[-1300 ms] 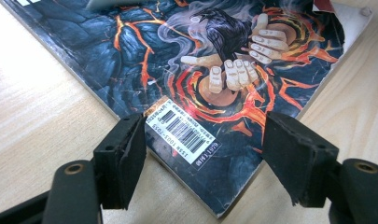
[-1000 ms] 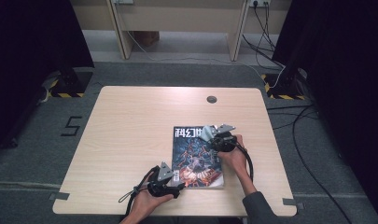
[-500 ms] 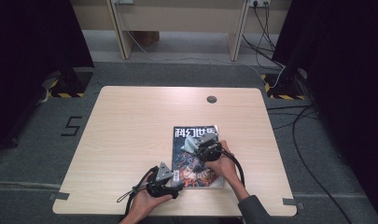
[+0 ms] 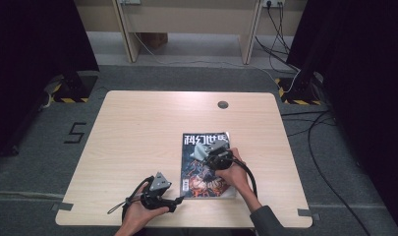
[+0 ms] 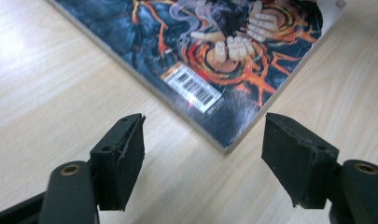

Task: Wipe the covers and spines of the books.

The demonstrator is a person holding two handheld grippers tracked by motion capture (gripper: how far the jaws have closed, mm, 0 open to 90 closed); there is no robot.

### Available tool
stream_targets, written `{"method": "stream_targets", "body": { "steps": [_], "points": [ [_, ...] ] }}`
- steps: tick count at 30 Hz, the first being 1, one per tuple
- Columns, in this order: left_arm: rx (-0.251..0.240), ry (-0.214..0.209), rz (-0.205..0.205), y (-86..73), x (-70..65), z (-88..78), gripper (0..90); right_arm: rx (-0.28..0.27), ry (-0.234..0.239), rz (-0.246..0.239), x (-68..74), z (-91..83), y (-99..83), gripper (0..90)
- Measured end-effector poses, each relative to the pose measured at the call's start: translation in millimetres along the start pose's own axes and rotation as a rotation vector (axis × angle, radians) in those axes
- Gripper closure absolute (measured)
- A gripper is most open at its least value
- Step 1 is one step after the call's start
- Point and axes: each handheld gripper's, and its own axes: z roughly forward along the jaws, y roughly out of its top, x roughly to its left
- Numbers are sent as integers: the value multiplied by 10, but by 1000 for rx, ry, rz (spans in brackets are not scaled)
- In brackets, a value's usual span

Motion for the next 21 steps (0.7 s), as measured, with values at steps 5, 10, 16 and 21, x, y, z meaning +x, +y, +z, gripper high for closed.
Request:
{"method": "stream_targets", "body": {
  "steps": [5, 10, 16, 21],
  "points": [
    [-12, 19, -12, -51, 62, -101, 287, -14, 52, -38, 211, 24, 61, 754],
    [-9, 38, -22, -89, 125, -142, 286, -10, 107, -83, 410, -7, 81, 753],
    [-7, 51, -26, -95, 160, -144, 286, -2, 77, -71, 316, -12, 64, 745],
    [-16, 77, -43, -93, 239, -163, 283, 4, 51, -36, 188, -37, 8, 748]
  ]
}}
